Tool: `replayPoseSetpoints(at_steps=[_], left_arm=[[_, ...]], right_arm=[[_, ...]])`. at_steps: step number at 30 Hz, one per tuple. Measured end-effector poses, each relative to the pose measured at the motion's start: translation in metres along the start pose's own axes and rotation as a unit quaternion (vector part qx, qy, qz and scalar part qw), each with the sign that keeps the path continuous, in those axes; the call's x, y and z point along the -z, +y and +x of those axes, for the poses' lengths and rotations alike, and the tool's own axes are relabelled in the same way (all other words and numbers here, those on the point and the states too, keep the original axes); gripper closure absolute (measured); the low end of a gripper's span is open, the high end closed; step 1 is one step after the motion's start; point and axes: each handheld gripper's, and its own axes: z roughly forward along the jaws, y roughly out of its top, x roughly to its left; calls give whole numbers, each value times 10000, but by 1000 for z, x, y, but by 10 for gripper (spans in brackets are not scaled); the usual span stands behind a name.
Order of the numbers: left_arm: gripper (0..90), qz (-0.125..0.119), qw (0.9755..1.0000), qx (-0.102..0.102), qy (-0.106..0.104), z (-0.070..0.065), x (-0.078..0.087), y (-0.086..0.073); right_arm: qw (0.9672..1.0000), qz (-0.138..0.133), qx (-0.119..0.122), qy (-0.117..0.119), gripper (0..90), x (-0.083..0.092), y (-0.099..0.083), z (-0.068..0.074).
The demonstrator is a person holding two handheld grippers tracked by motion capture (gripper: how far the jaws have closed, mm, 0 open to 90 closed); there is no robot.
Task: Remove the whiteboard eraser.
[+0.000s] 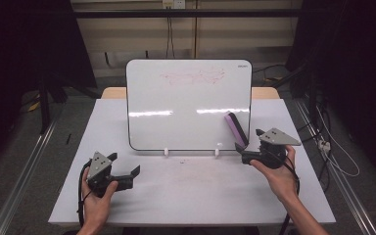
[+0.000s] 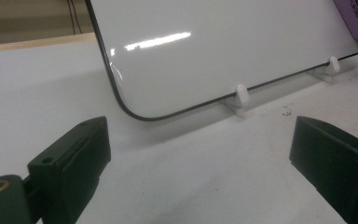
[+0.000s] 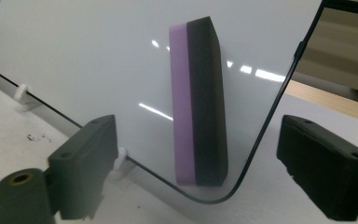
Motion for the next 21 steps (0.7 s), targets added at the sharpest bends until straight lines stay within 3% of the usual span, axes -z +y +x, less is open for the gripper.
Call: replayPoseSetpoints(at_steps=[10, 21], left_arm=[[49, 19, 10000, -20, -8, 1, -5, 2], [49, 33, 10000, -10, 7, 0, -1, 0]], right_arm=[[9994, 117, 184, -261, 268, -17, 3, 4], [9989, 236, 258, -311, 371, -20, 0, 6]])
